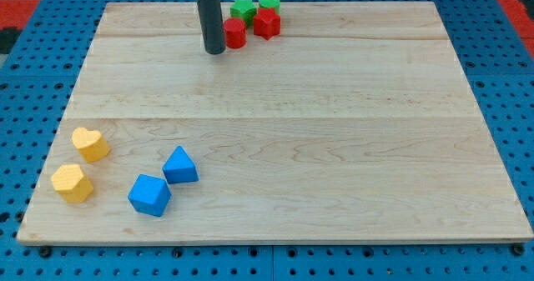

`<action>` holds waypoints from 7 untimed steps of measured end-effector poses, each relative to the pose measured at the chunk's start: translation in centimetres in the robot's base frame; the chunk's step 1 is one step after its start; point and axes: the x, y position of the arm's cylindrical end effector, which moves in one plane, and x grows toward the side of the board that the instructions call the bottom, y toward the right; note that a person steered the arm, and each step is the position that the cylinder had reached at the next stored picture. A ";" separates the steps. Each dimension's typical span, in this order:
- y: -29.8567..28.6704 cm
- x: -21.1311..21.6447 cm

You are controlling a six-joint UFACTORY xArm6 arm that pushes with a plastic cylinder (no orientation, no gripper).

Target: Move your arm away from red circle

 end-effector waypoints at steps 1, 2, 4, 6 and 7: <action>2.0 -2.0; 3.0 -2.8; 1.3 0.2; -0.1 0.4; -10.5 1.3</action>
